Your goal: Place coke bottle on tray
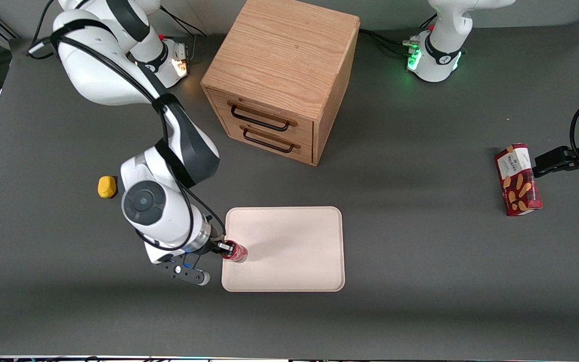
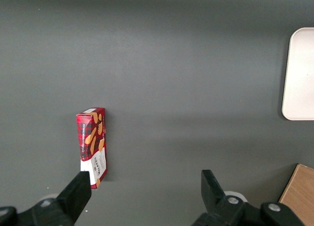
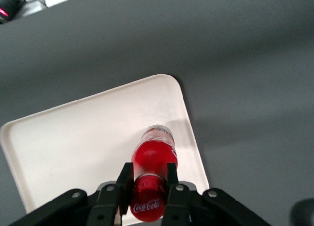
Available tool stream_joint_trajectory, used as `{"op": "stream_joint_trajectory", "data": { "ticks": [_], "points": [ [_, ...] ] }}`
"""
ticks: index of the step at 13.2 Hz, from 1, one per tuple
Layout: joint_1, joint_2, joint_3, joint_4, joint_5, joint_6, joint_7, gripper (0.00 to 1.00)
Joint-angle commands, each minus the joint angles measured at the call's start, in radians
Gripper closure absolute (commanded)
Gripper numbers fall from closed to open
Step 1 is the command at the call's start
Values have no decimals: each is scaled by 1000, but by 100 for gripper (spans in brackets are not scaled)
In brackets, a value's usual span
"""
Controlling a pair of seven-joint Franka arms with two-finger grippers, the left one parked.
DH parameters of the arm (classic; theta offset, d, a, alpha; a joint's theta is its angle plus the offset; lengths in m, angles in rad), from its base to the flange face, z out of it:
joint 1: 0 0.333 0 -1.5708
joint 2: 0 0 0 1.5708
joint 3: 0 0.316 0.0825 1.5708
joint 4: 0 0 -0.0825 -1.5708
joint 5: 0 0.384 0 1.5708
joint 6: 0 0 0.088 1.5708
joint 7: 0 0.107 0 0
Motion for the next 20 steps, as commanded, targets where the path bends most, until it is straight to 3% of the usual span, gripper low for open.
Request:
{"op": "stream_joint_trajectory", "data": {
  "ticks": [1, 4, 5, 6, 7, 13, 16, 20],
  "points": [
    [5, -4, -3, -54, -38, 50, -13, 100],
    [5, -4, -3, -69, -39, 64, -10, 100],
    [5, -4, -3, -68, -39, 64, -7, 78],
    [5, -8, -3, -68, -39, 62, -4, 29],
    [5, -22, -3, -68, -38, 56, -7, 2],
    [-24, -252, 5, -71, -20, -261, -40, 0],
    [-61, -394, 6, -76, 34, -466, -111, 0],
    [-199, -609, 8, -146, 57, -698, -493, 0]
  ]
}}
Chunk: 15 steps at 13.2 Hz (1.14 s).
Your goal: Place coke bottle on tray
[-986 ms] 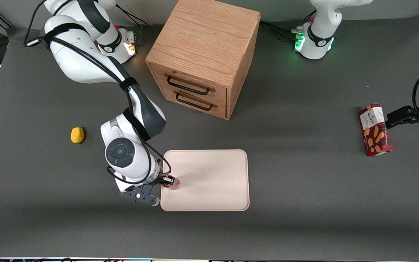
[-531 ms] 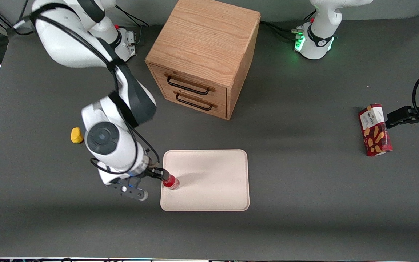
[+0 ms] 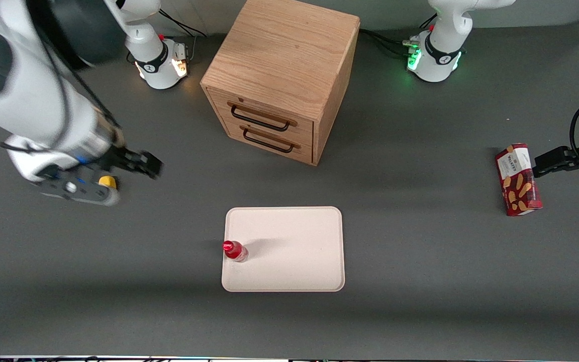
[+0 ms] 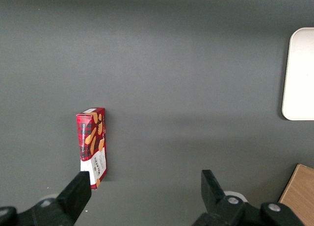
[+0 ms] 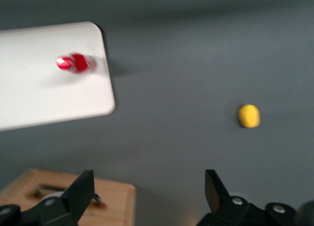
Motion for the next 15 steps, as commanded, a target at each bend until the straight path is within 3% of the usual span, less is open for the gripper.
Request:
{"op": "stream_joint_trajectory", "data": {
  "ticks": [1, 3, 6, 11, 15],
  "points": [
    [-107, -210, 1, -192, 43, -53, -254, 0],
    [-166, -355, -22, -343, 66, -34, -348, 0],
    [-165, -449, -198, -472, 126, 13, -509, 0],
    [-160, -455, -334, -587, 154, 156, -604, 0],
    [-111, -405, -377, -584, 152, 262, -627, 0]
  ]
}}
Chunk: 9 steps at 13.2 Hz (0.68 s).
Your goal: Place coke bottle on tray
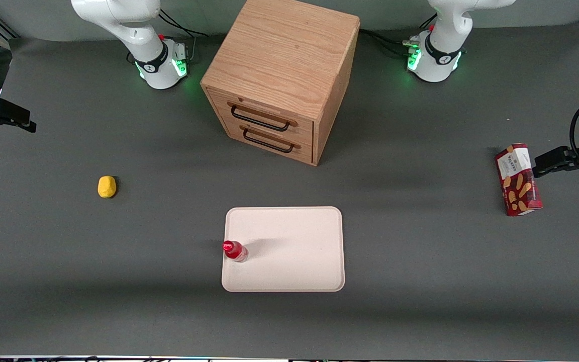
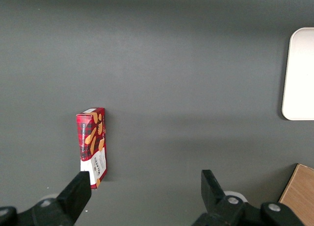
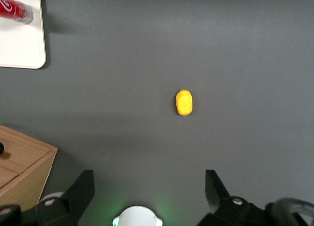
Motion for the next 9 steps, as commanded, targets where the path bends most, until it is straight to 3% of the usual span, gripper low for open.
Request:
{"op": "stream_joint_trajectory", "data": {
  "ticks": [1, 9],
  "points": [
    [35, 25, -16, 22, 15, 65, -20, 0],
    [56, 60, -14, 83, 31, 80, 46, 0]
  ]
}}
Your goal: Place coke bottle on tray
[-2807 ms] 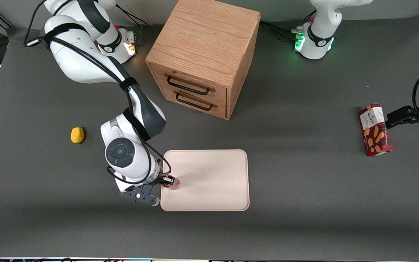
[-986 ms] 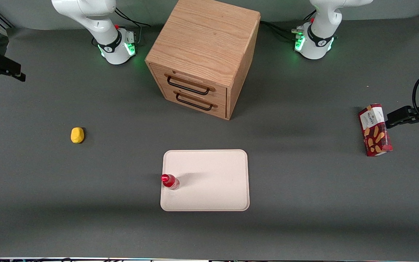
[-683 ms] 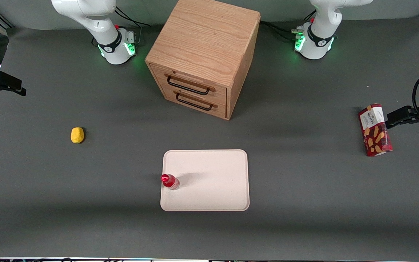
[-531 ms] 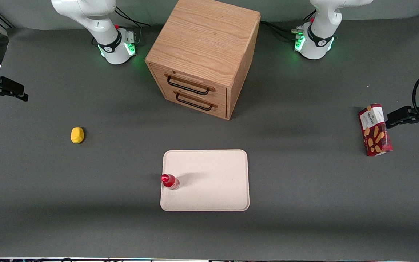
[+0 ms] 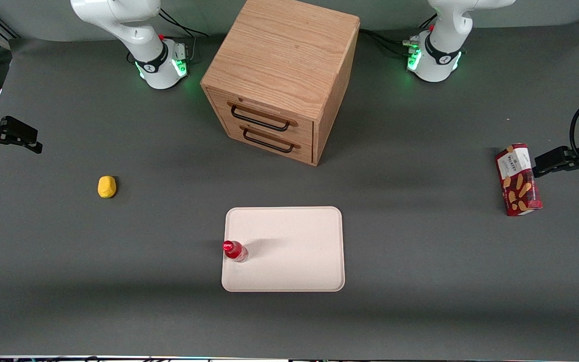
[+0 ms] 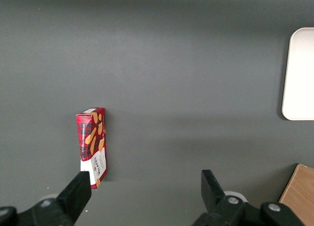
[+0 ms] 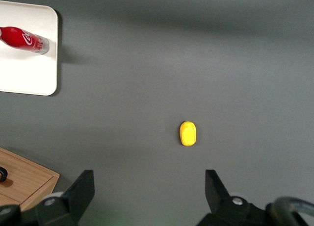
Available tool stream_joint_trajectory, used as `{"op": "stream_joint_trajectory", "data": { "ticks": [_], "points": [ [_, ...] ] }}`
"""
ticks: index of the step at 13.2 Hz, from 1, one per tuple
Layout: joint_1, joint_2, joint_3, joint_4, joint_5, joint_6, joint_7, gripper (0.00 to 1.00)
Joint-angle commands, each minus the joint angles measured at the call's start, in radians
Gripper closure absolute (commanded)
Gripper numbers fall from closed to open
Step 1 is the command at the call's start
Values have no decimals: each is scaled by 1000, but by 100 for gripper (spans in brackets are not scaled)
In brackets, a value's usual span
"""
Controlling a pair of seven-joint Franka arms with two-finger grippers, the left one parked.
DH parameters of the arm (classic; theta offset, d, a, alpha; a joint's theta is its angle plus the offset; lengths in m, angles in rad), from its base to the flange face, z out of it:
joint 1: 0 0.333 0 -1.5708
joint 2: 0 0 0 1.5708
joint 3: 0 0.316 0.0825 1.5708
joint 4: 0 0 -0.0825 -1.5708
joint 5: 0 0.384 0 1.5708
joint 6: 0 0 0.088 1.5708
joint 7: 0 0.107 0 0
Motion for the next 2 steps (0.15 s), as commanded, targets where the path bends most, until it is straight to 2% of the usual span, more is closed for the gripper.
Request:
{"op": "stream_joint_trajectory", "data": {
  "ticks": [1, 2],
  "points": [
    [8, 10, -13, 22, 25, -1, 44, 0],
    [8, 10, -13, 21, 25, -1, 44, 0]
  ]
}}
